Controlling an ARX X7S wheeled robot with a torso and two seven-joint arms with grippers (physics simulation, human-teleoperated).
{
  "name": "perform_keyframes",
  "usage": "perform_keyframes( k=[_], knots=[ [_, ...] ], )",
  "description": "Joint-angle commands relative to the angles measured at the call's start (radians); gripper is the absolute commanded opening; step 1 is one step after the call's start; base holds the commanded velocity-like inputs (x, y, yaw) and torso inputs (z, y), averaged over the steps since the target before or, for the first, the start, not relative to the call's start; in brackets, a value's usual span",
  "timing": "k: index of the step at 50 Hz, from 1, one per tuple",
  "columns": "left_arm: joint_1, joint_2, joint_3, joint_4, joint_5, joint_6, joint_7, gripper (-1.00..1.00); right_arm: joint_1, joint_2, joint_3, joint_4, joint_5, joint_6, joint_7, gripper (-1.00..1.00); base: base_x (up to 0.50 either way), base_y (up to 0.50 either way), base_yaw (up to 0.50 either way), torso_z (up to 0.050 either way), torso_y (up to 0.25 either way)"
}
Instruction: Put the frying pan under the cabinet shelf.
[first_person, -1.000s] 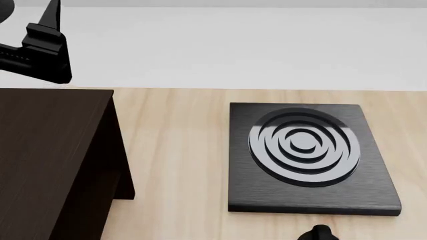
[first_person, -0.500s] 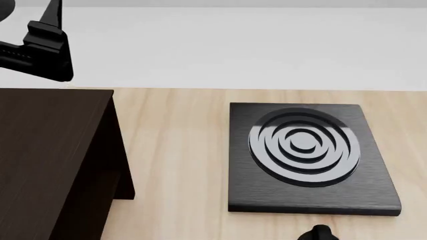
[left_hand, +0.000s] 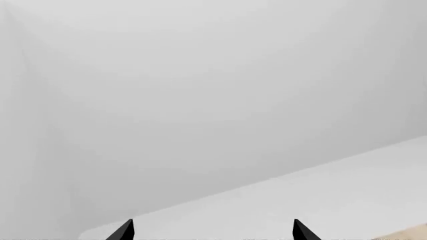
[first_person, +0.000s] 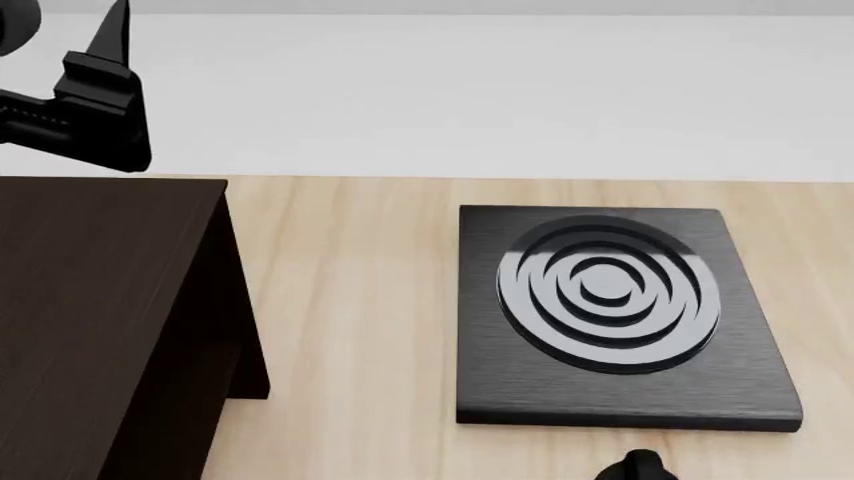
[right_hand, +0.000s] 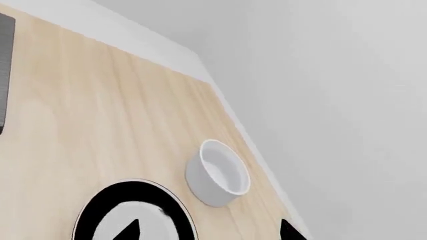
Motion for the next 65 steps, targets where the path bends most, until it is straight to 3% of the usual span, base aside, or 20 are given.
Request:
perform_keyframes(
  k=[1, 33, 65],
  knots=[
    [0.044, -0.003, 0.011, -0.001, -0.009, -0.008, -0.009, 1.0, -0.048, -0.034, 0.064, 0.03, 0.075, -0.05, 0.065, 1.0, 0.0, 0.0, 0.0, 0.0, 0.0],
    [0.041, -0.006, 0.02, 0.0, -0.014, -0.002, -0.015, 1.0, -0.168, -0.141, 0.155, 0.02, 0.192, -0.154, 0.132, 1.0, 0.0, 0.0, 0.0, 0.0, 0.0],
    [0.052, -0.017, 0.026, -0.004, -0.011, 0.017, -0.01, 1.0, -0.276, -0.217, 0.162, 0.093, 0.254, -0.261, 0.212, 1.0, 0.0, 0.0, 0.0, 0.0, 0.0]
  ],
)
